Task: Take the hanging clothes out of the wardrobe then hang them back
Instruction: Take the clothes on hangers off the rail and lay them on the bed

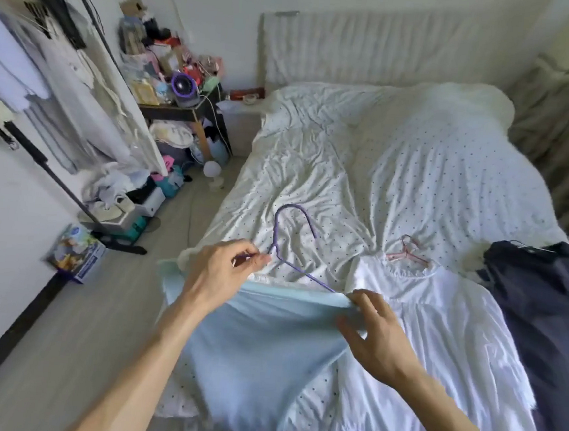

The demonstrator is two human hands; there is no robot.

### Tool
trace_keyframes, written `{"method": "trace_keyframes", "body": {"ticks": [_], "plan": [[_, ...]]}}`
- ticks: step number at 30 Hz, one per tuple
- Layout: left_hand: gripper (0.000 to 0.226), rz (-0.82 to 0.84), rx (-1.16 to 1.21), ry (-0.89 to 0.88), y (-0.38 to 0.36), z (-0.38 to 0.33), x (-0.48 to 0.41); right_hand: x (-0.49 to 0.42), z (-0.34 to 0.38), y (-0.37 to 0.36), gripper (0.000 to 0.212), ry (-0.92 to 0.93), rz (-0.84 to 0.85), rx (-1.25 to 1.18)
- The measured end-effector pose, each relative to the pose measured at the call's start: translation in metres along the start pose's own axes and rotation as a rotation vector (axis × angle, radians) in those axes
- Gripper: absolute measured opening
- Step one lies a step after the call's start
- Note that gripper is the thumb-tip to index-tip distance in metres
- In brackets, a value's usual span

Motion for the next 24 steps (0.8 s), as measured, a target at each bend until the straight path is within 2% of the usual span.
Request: {"method": "trace_keyframes", "body": {"ticks": [3, 6, 12, 15, 19, 22, 24], "plan": [[0.037, -0.169, -0.018, -0.085, 0.018, -0.019, -0.038, -0.040, 0.014, 0.011, 0.019, -0.028, -0.089, -0.095], [0.033, -0.251, 0.016, -0.098, 0.022, -0.031, -0.076, -0.080, 0.024, 0.031, 0.023, -0.013, -0.216, -0.145], [0.038, -0.249, 0.062, -0.052, 0.001, -0.027, -0.155, -0.148, 0.024, 0.046, 0.028, -0.019, -0.381, -0.153], [0.032, -0.136, 0.053, 0.039, -0.042, 0.013, -0.181, -0.175, -0.002, 0.012, 0.030, -0.117, -0.347, -0.085], [0.016, 0.138, 0.021, 0.129, -0.120, 0.095, -0.195, -0.180, -0.052, -0.061, 0.032, -0.301, -0.197, 0.027], [0.015, 0.328, -0.024, 0.107, -0.170, 0.141, -0.210, -0.176, -0.077, -0.103, 0.042, -0.418, -0.173, 0.061], [0.015, 0.376, -0.051, 0.088, -0.195, 0.164, -0.228, -0.169, -0.095, -0.128, 0.052, -0.522, -0.129, 0.123]]}}
Point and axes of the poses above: each hand's wrist, its own x-axis away from the middle knuckle, its own y-axis out of the back of the hand, z = x × y, the point moved 9 cm from there along -x, towards the middle knuckle, and after that the axes turned 13 degrees about -z, right-handed, at the moved point
